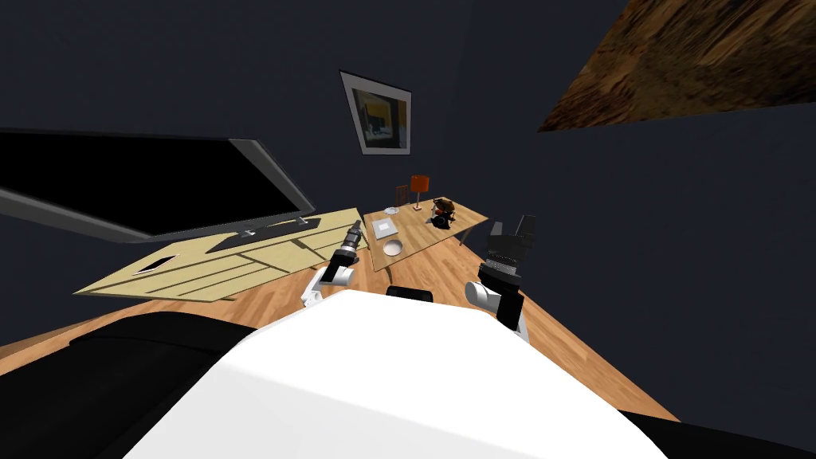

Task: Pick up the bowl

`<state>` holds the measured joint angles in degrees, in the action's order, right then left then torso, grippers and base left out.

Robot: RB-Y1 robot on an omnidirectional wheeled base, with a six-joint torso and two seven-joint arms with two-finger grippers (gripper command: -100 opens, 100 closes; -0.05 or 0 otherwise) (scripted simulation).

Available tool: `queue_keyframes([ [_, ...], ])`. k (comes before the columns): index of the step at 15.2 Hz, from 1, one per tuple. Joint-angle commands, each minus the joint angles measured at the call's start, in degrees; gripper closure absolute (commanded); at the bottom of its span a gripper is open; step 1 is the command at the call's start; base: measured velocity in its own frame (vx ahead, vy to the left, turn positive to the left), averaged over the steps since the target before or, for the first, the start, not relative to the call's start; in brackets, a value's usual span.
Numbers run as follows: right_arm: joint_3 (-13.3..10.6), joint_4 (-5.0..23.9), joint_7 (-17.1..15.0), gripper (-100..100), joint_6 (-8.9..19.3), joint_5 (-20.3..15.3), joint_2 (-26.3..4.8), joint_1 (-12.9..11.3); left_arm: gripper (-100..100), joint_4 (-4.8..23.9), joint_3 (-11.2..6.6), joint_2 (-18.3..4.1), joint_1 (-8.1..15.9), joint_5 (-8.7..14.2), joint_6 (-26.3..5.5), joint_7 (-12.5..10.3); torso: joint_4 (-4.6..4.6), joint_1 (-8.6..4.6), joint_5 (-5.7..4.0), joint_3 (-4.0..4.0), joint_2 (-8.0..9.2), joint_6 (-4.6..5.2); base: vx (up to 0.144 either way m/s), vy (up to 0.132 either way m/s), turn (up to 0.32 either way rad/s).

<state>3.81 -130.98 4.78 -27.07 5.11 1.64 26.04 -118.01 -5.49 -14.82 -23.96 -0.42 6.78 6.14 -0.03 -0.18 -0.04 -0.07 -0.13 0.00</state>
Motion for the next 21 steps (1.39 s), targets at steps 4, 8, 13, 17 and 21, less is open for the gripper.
queue_keyframes([
  [4,0.00,0.00,0.00,0,0.00,0.00,0.00,0.00,-100,1.04,-0.51,-0.15,0.55,0.01,-4.99,0.66,0.00,0.00,0.00,0.00,0.00,0.00,0.025,-0.039,-0.012],
  [8,0.00,0.00,0.00,0,0.00,0.00,0.00,0.00,-100,2.95,-1.44,-0.31,1.35,0.16,-10.00,1.47,0.00,0.01,0.00,0.00,0.01,0.00,0.028,-0.044,-0.016],
  [13,0.00,0.00,0.00,0,0.00,0.00,0.00,0.00,-100,4.89,-2.37,-0.18,2.15,0.34,-15.65,2.26,-0.01,-0.02,-0.01,-0.02,-0.03,0.00,0.034,-0.050,-0.017],
  [17,0.00,0.00,0.00,0,0.00,0.00,0.00,0.00,-100,5.86,-2.83,-0.01,2.56,0.44,-20.31,2.65,-0.01,-0.03,0.00,-0.02,-0.02,0.00,0.033,-0.049,-0.014],
  [21,0.00,0.00,0.00,0,0.00,0.00,0.00,0.00,-100,6.82,-3.29,0.22,2.95,0.55,-23.71,3.03,-0.01,-0.01,0.00,-0.01,-0.01,0.00,0.029,-0.040,-0.011],
])
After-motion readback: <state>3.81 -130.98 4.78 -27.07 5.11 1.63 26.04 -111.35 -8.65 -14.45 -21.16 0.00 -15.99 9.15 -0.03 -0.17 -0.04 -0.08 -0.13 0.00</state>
